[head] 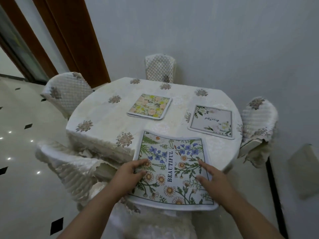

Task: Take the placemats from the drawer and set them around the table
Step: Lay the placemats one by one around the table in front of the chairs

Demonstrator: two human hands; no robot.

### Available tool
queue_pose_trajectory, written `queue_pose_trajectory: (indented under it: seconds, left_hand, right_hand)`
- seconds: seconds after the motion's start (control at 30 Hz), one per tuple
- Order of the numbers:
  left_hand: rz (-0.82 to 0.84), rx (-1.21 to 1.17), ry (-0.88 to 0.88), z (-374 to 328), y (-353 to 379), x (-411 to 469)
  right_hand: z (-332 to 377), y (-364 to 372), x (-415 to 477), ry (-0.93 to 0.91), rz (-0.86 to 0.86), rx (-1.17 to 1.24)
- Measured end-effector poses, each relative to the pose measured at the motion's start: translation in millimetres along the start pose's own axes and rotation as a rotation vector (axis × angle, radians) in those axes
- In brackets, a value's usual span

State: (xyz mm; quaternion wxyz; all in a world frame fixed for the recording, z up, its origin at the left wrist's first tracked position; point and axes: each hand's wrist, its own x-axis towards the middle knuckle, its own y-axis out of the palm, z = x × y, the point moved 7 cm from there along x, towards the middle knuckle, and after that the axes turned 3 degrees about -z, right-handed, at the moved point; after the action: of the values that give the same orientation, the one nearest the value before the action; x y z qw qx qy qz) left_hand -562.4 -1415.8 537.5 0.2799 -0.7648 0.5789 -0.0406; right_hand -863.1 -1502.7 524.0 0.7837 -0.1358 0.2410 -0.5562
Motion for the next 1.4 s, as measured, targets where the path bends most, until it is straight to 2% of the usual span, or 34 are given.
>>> queue_pose_trajectory:
  seconds: [0.47, 0.8, 1.17, 1.4]
  left_hand:
    - [0.067, 0.127, -0.044, 44, 4, 194]
    - [0.192, 0.155, -0.033, 95, 23, 315]
    - [0.225, 0.145, 0.021, 112, 23, 391]
    - [0.175, 0.157, 0.06, 114, 15, 413]
  right_hand:
    - [-42, 69, 180, 0.063, -0.046, -0.102]
    - [-79, 112, 258, 0.138, -0.154, -0.155]
    - [-79, 136, 302, 0.148, -0.263, -0.235]
    - [-73, 141, 328, 0.13, -0.267, -0.194]
